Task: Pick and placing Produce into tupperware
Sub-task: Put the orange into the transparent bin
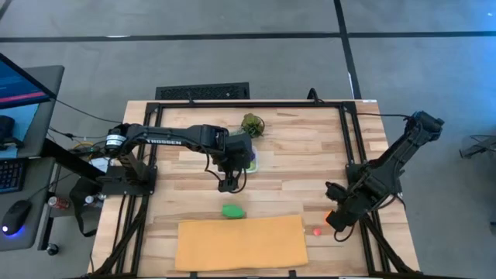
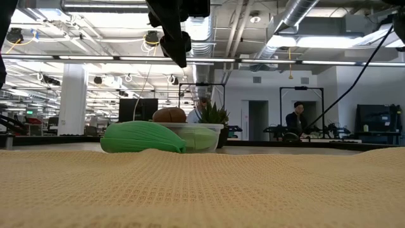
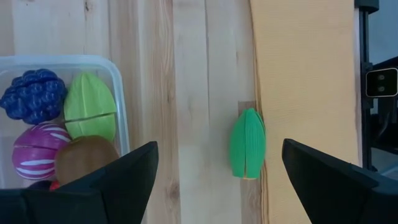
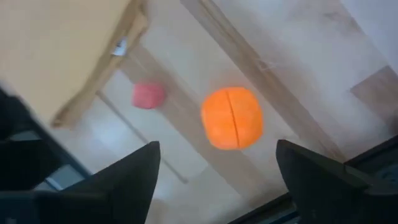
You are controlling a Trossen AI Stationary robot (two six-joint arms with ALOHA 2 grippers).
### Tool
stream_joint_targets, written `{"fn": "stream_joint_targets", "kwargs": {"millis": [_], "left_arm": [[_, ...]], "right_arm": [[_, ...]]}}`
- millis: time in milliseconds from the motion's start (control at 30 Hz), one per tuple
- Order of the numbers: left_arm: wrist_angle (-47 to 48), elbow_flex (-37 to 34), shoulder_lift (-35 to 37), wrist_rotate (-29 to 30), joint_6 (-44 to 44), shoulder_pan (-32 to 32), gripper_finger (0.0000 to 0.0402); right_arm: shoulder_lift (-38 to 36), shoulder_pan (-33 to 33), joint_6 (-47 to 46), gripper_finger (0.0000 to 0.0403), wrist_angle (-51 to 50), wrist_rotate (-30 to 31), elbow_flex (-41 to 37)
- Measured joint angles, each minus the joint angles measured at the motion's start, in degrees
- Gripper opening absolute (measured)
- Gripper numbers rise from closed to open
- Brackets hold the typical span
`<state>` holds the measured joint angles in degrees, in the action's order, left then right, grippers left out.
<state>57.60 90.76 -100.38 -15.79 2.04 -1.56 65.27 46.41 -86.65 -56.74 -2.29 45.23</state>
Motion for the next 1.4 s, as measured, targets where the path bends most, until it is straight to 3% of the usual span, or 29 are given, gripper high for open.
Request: {"fn": "stream_joint_targets", "kwargs": {"millis": [500,1400], "left_arm": [[0.1,0.0,0.0,0.0,1.8,0.0,0.0332],[1.9,0.0,0.0,-0.3,8.3,0.0,0.0332]], "right_arm": [[10.2,0.0,9.1,0.0322,0.6,-1.8,0.0],[15.4,-0.7,7.7,0.0322,5.4,-2.4,-2.5]]}}
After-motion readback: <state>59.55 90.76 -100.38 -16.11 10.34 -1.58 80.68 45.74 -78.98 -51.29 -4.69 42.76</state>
